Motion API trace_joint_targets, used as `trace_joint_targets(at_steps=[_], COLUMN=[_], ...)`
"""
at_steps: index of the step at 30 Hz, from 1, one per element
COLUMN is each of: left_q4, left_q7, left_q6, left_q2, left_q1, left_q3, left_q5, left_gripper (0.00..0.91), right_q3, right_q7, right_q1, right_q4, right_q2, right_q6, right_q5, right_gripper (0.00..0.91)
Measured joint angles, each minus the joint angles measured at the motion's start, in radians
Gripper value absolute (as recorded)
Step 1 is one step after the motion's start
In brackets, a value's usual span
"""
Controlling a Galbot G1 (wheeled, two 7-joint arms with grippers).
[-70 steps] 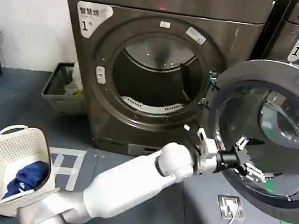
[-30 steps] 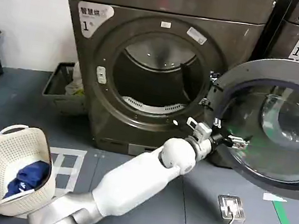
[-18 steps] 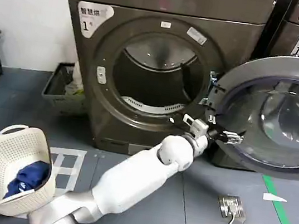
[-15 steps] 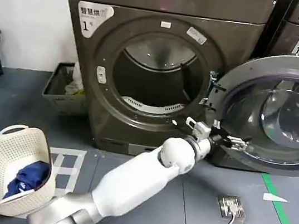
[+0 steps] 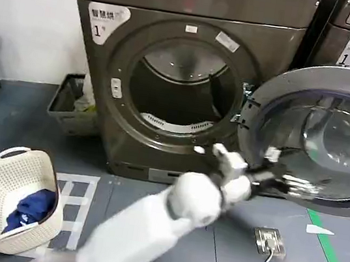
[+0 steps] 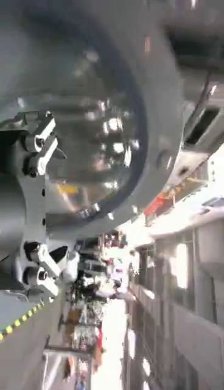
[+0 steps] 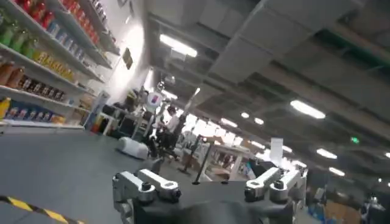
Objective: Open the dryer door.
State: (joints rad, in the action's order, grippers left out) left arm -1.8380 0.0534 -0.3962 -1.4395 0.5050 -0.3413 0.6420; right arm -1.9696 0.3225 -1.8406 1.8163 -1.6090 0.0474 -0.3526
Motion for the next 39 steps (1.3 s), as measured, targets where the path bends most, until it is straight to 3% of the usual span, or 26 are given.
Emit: trace_joint_targets(at_steps=[9, 15, 26, 30, 39], left_q4=[-0.287, -0.400, -0.410, -0.398, -0.369], left_q7=[-0.061, -0.156, -0.501, -0.638, -0.799], left_q6=[-0.009, -0.081, -0.342, -0.341, -0.341], left_q2=[0.318, 0.480, 0.615, 0.629, 0.640], left_q1=[0.201, 0.398, 0.672, 0.725, 0.782], left_q3=[0.223, 0.458, 0.877, 0.980, 1.083], left_q5=[0.018, 0.076, 0.431, 0.577, 0.748], left_gripper=[0.907, 0.907, 0.907, 0.907, 0.907], right_q3=[0.030, 0.063, 0.096, 0.100, 0.115], right_q7=[-0.004, -0.012, -0.026, -0.033, -0.042], right_q1=[0.021, 0.037, 0.049, 0.049, 0.056], right_q4=[-0.016, -0.019, -0.048, -0.056, -0.071], right_q2=[0.040, 0.062, 0.105, 0.110, 0.105], right_q6=[0.001, 0.003, 0.008, 0.012, 0.036], right_q5=[-0.003, 0.000, -0.002, -0.002, -0.002], right_gripper=[0.907, 0.907, 0.907, 0.907, 0.907])
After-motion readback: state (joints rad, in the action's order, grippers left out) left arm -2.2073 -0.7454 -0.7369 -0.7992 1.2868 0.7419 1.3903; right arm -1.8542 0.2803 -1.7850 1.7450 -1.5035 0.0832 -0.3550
